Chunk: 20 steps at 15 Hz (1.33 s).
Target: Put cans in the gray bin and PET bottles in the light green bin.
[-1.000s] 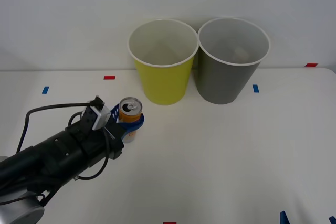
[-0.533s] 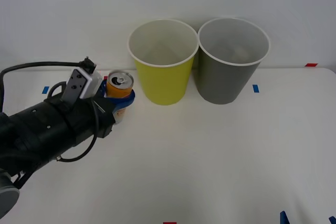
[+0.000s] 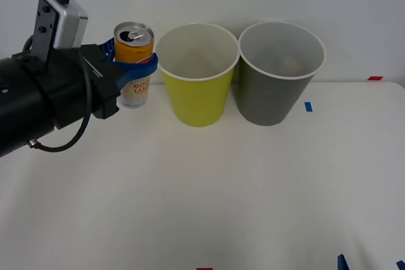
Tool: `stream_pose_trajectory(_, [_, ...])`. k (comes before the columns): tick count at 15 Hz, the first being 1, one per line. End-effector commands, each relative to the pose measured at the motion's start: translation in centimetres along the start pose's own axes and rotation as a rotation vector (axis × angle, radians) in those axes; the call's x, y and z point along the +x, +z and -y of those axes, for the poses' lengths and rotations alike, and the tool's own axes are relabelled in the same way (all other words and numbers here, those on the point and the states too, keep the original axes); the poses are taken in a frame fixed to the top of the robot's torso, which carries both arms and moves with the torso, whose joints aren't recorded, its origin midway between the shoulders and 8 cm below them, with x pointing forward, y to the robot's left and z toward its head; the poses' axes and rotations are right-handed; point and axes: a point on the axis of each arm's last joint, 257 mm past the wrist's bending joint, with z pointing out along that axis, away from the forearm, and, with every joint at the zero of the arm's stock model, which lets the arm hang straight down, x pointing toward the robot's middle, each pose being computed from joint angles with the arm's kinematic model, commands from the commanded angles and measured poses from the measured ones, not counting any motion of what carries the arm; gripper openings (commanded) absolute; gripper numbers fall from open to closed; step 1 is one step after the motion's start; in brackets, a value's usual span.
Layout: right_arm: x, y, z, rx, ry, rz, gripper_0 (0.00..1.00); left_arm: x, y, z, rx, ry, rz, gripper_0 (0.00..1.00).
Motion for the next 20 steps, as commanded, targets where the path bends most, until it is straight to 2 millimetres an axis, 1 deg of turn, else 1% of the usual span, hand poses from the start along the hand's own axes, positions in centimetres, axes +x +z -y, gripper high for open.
stream_pose_trajectory(1, [0.0, 0.0, 0.0, 0.0, 0.0, 0.0, 1.0, -2.9, 0.6, 0.4, 0.019, -0.006, 0.074, 0.0])
stream_pose_trajectory(4, [0.0, 0.0, 0.0, 0.0, 0.0, 0.0, 1.0, -5.0, 1.9, 0.1, 0.043, -0.024, 0.112, 0.0])
stream_pose_trajectory(7, [0.0, 0.0, 0.0, 0.0, 0.0, 0.0, 1.0, -8.1, 4.4, 0.9, 0.095, -0.019, 0.16, 0.0])
stream_pose_trajectory(12, [0.0, 0.0, 0.0, 0.0, 0.0, 0.0, 1.0, -10.1, 9.4, 1.2, 0.137, -0.094, 0.227, 0.0])
stream_pose_trajectory(16, [0.0, 0.0, 0.0, 0.0, 0.0, 0.0, 1.0, -12.1, 13.1, 1.8, 0.157, -0.107, 0.277, 0.0])
stream_pose_trajectory(20, [0.0, 0.0, 0.0, 0.0, 0.0, 0.0, 1.0, -13.3, 16.1, 2.3, 0.17, -0.094, 0.287, 0.0])
